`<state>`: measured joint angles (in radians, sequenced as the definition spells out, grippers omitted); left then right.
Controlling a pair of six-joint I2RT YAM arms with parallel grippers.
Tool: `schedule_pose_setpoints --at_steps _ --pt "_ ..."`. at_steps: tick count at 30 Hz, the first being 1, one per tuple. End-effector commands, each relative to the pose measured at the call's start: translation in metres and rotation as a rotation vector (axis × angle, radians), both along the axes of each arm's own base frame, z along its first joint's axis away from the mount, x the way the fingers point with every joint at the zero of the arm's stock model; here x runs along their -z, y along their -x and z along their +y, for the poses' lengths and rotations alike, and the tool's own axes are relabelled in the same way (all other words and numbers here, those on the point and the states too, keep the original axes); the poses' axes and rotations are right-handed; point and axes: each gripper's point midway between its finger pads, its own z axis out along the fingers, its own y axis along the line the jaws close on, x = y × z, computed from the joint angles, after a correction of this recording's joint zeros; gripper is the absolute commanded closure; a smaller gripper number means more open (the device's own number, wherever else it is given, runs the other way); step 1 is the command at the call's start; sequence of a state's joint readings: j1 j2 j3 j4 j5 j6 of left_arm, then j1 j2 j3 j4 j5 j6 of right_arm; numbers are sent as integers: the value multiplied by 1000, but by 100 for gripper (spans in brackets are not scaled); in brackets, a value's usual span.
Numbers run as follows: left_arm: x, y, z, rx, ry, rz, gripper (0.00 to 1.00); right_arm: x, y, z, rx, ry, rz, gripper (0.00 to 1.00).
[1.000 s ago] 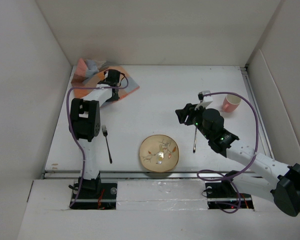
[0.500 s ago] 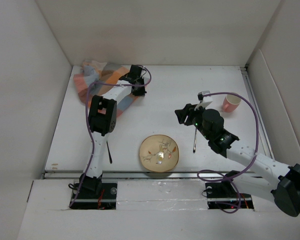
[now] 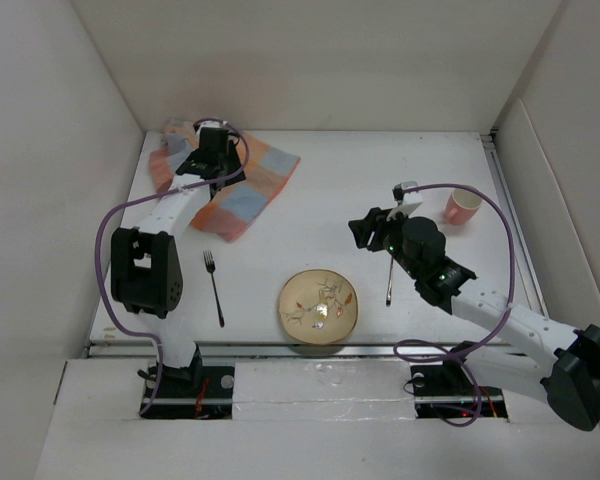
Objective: Set the dinner table for one person
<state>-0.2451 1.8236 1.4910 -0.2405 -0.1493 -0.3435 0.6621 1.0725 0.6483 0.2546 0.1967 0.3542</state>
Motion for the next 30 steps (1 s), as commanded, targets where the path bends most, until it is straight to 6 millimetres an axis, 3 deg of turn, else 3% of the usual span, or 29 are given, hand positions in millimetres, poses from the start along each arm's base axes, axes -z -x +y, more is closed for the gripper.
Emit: schedule_pose_setpoints --at_steps 1,4,8,11,13,14,17,19,20,21,22,23,24,27,28,30 --pt "33 29 43 -113 -77 83 50 -42 -1 3 -6 -58 -101 46" --pt "50 41 48 -119 -106 146 53 -45 1 2 -9 -61 -105 52" --pt "95 55 47 -81 -143 303 60 -44 3 4 -15 -55 -98 54" --pt "120 63 23 -9 -143 355 74 -47 4 4 -20 -59 -103 51" --pt "124 58 3 39 -84 360 96 -48 5 3 -20 -62 -109 50" --pt "135 58 -4 57 -57 381 100 -47 5 3 -20 -63 -107 49" --pt "145 50 -37 129 94 382 100 -49 5 3 -17 -63 -111 48" --pt "134 38 -66 183 118 346 100 -46 3 2 -9 -61 -107 48" --pt "138 36 -78 210 145 354 100 -44 2 3 -8 -54 -104 48" --pt "135 38 -101 265 189 358 100 -44 2 3 -8 -54 -102 48" --pt "119 25 -117 292 217 320 100 -42 1 3 -4 -48 -100 48" --pt "120 21 -129 311 238 316 100 -42 0 3 -1 -46 -97 47" --pt "103 11 -148 346 293 269 100 -39 -1 2 8 -39 -93 47" --pt "84 7 -195 431 366 228 100 -37 -5 0 26 -33 -89 46" --pt "62 0 -214 464 376 179 85 -34 -5 0 26 -29 -83 46" --pt "50 -5 -224 483 391 157 66 -33 -7 0 32 -24 -79 46"
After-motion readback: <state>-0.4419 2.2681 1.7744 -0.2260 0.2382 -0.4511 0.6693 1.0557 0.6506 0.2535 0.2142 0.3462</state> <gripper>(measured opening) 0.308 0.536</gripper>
